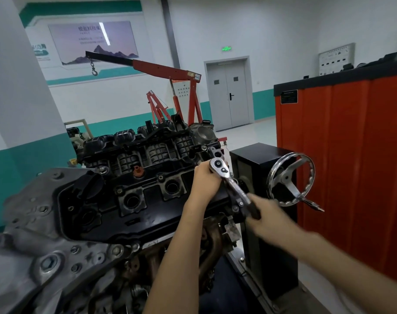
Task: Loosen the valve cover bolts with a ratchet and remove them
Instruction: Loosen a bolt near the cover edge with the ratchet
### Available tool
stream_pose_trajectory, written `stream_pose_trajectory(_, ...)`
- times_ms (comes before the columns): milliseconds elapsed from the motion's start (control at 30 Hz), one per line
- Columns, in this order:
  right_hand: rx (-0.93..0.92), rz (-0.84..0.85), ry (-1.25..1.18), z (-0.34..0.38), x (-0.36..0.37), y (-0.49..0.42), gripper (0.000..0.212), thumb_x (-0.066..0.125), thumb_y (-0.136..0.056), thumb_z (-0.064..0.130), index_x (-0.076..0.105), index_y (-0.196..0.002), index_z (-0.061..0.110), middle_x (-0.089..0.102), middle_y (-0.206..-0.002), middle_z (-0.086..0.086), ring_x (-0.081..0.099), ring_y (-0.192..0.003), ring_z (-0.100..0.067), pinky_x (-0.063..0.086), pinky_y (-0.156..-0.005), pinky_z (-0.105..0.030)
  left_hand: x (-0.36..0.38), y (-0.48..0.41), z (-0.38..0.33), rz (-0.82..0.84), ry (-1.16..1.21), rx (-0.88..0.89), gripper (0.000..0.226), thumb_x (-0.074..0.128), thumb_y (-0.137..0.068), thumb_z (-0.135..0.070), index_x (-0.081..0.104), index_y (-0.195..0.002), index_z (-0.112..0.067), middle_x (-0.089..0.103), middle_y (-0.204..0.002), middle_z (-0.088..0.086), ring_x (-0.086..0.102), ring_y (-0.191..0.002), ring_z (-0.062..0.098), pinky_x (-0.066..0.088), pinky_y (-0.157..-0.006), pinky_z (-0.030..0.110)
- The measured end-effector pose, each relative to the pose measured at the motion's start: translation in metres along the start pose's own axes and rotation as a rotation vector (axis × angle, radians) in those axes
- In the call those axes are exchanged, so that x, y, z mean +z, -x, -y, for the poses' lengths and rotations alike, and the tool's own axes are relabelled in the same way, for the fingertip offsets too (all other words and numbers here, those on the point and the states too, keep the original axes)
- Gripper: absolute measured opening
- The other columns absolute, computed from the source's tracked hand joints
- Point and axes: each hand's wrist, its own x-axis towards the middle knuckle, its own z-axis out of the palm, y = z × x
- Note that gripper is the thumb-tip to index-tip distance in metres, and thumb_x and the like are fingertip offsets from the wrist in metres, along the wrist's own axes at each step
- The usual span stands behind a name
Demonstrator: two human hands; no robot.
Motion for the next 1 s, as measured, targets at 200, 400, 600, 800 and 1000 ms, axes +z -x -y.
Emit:
stream_pose_trajectory(200,-0.23,-0.008,0.761,0.002,-0.076,-0.054,0.015,0.056,-0.091,0.02,0.049,-0.104,0.02,0.057,-0.076,-0.005,0.059,-0.069,-0.026,0.039,-0.058,-0.029,-0.002,-0.006,0.005,-0.036,0.006,-0.021,0.019,0.05,-0.09,0.0,0.066,-0.083,0.007,0.063,-0.077,0.012,0.049,-0.07,0.015,0.037,-0.062,0.027)
stream_pose_trajectory(400,0.068,-0.077,-0.083,0.011,0.021,0.013,0.013,0.06,-0.084,0.003,0.052,-0.089,0.011,0.054,-0.066,-0.006,0.048,-0.051,-0.014,0.039,-0.048,-0.027,0.008,0.001,0.008,-0.096,0.129,-0.009,0.032,0.059,-0.092,-0.001,0.049,-0.062,0.0,0.046,-0.045,-0.014,0.041,-0.047,-0.005,0.034,-0.051,0.008)
stream_pose_trajectory(600,0.108,-0.169,-0.352,0.04,0.079,0.014,0.013,0.054,-0.083,0.001,0.048,-0.084,0.013,0.049,-0.065,-0.006,0.043,-0.051,-0.011,0.038,-0.048,-0.023,0.007,-0.007,0.004,-0.081,0.059,-0.036,0.057,0.064,-0.094,-0.018,0.03,-0.049,-0.027,0.03,-0.041,-0.01,0.028,-0.041,0.002,0.026,-0.044,0.013)
stream_pose_trajectory(800,-0.055,0.057,0.275,-0.004,-0.036,-0.017,0.02,0.059,-0.088,0.004,0.055,-0.1,0.02,0.055,-0.071,0.0,0.052,-0.054,-0.008,0.036,-0.044,-0.012,-0.001,-0.005,0.004,0.034,0.022,-0.03,0.048,0.055,-0.092,-0.002,0.058,-0.051,-0.026,0.057,-0.057,-0.013,0.045,-0.059,0.001,0.038,-0.063,0.022)
stream_pose_trajectory(1000,-0.108,-0.034,0.483,-0.004,-0.048,-0.033,0.016,0.059,-0.089,0.013,0.044,-0.091,0.019,0.051,-0.07,0.0,0.055,-0.06,-0.019,0.041,-0.05,-0.026,-0.001,-0.002,0.01,-0.044,0.08,-0.025,0.025,0.05,-0.089,0.001,0.067,-0.072,-0.006,0.064,-0.074,0.009,0.049,-0.075,0.015,0.038,-0.07,0.031)
